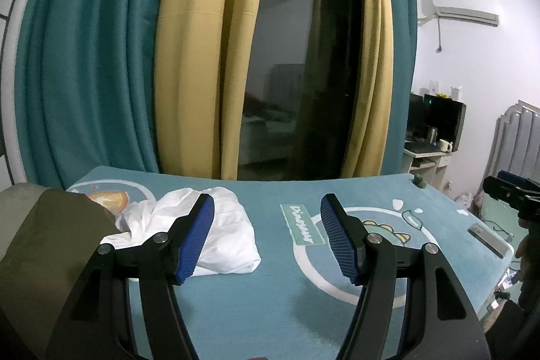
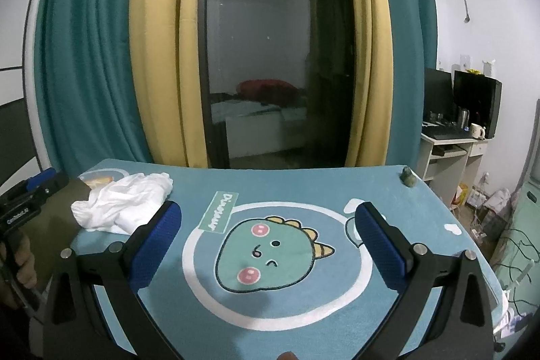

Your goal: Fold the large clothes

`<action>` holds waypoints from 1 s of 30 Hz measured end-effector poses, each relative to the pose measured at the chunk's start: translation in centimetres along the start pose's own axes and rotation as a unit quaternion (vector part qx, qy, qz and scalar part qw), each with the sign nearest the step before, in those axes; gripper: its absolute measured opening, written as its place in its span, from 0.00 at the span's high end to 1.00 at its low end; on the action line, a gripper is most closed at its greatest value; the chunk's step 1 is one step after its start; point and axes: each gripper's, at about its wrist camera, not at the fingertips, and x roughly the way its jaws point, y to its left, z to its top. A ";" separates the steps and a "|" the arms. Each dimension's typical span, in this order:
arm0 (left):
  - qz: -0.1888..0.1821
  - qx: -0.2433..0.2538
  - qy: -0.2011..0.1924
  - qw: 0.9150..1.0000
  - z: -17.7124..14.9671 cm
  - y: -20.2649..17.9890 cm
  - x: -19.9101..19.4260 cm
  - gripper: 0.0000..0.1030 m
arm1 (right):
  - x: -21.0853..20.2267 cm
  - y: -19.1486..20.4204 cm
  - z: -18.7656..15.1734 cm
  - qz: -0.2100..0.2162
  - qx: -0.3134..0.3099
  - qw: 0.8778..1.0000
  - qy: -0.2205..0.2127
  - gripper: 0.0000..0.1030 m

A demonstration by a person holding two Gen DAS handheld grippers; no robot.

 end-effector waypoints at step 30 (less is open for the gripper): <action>0.011 -0.005 0.007 1.000 0.1 -0.7 0.2 0.33 | 0.8 -1.2 0.3 -0.004 0.004 1.000 0.014 0.01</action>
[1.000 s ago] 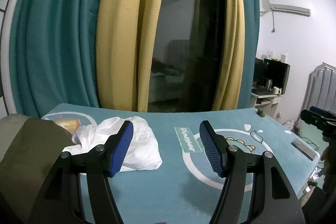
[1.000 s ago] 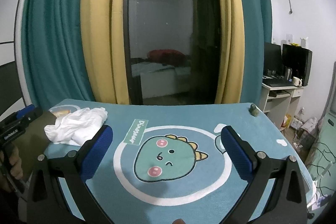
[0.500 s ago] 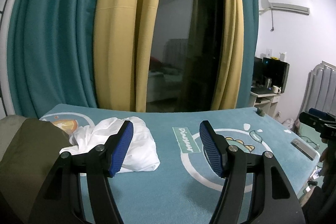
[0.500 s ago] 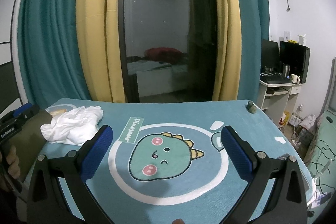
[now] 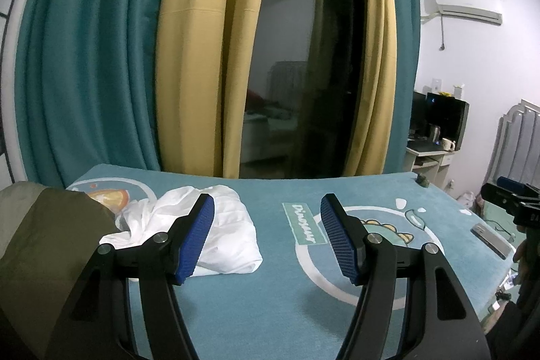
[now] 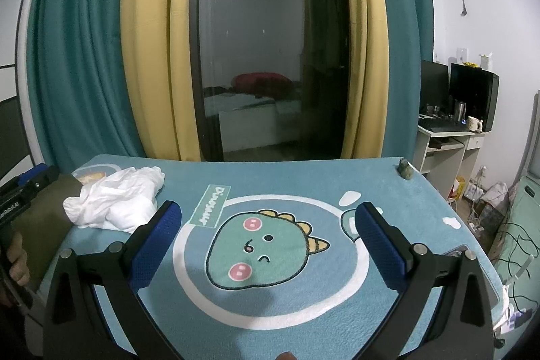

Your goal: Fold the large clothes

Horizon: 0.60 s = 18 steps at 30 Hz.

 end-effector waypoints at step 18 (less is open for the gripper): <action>0.021 -0.011 0.004 1.000 -0.1 0.3 -0.2 0.33 | 0.7 0.6 -0.4 0.011 -0.011 1.000 0.004 0.01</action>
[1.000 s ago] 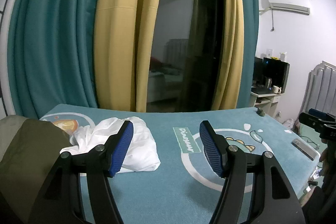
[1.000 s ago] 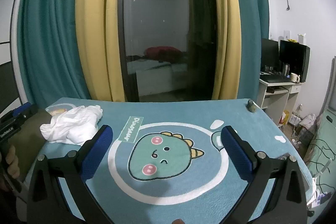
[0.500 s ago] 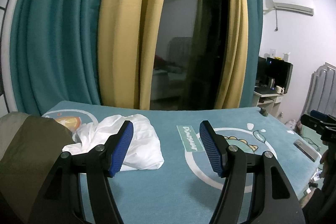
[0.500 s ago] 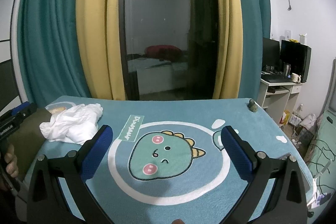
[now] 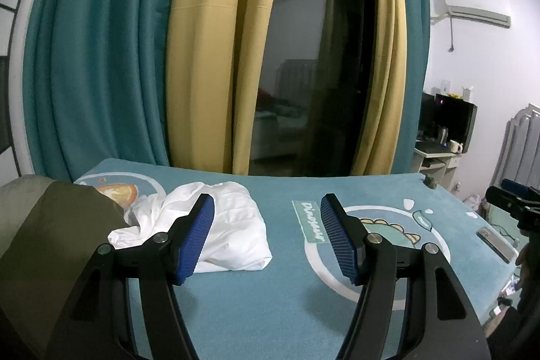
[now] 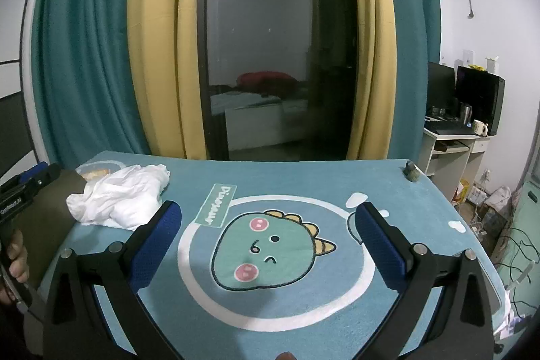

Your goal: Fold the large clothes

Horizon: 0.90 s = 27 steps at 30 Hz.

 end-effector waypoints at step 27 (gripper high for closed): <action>0.002 0.000 0.006 1.000 -0.2 -0.1 -0.2 0.33 | 0.1 0.0 -0.2 0.000 -0.001 1.000 0.004 0.01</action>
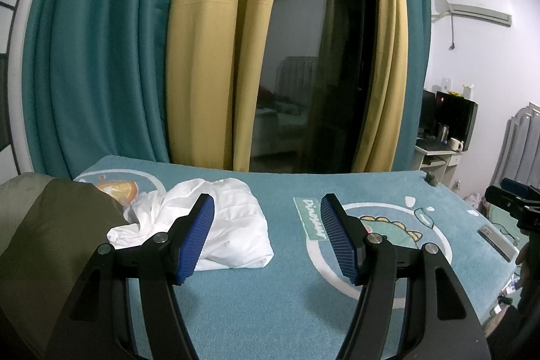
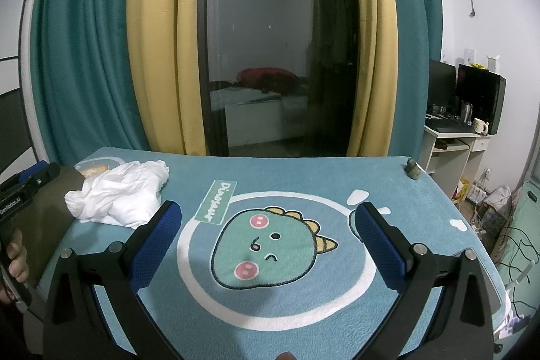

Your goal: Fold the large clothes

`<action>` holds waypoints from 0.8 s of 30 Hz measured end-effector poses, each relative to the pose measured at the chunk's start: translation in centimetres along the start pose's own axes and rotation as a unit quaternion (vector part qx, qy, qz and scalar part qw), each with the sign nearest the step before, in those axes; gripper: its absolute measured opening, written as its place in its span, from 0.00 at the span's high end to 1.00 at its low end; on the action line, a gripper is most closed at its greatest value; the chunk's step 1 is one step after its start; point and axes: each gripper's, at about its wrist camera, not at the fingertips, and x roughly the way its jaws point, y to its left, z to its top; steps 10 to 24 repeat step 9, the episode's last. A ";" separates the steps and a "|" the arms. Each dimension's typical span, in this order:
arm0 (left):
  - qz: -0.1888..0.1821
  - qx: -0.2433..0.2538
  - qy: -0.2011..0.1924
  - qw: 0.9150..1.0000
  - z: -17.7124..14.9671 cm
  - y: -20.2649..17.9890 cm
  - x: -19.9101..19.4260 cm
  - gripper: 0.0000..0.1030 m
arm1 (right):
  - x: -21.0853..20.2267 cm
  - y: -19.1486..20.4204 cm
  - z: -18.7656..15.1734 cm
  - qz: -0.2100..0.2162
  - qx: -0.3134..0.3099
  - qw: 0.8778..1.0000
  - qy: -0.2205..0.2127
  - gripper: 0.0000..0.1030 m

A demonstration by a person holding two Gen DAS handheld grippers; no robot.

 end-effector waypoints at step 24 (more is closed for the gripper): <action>0.003 -0.003 0.009 1.000 -0.2 -0.2 0.2 0.33 | 1.1 -0.1 -0.3 0.002 -0.003 1.000 0.013 0.01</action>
